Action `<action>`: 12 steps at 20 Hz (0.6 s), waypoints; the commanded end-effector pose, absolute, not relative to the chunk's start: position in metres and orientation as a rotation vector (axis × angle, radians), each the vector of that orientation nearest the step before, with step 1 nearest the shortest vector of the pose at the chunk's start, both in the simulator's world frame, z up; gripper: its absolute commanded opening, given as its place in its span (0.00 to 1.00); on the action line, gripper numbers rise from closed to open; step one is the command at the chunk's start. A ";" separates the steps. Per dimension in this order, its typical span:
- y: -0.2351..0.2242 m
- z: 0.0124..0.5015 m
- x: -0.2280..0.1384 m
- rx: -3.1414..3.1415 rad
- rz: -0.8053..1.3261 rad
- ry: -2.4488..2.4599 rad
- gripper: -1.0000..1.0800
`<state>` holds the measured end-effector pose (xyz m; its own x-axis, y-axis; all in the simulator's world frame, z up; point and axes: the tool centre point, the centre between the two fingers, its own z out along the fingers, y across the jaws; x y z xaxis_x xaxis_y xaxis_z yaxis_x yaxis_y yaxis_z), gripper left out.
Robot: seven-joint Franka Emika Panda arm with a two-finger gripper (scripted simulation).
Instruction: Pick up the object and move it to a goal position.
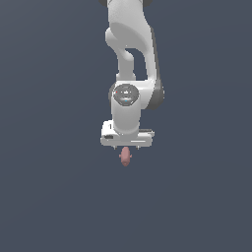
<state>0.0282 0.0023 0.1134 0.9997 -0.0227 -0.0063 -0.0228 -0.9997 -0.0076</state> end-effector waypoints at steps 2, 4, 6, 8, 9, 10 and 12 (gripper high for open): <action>-0.001 0.104 0.034 -3.139 0.002 0.049 0.96; -0.002 0.102 0.035 -3.141 0.001 0.053 0.96; -0.002 0.101 0.036 -3.141 0.000 0.054 0.96; -0.002 0.101 0.035 -3.140 0.003 0.053 0.96; -0.002 0.100 0.035 -3.140 0.003 0.053 0.96; -0.002 0.098 0.035 -3.140 0.003 0.053 0.96; -0.002 0.091 0.035 -3.140 0.003 0.053 0.96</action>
<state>0.0353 -0.0017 0.0958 0.9994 -0.0336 -0.0004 -0.0336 -0.9994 -0.0008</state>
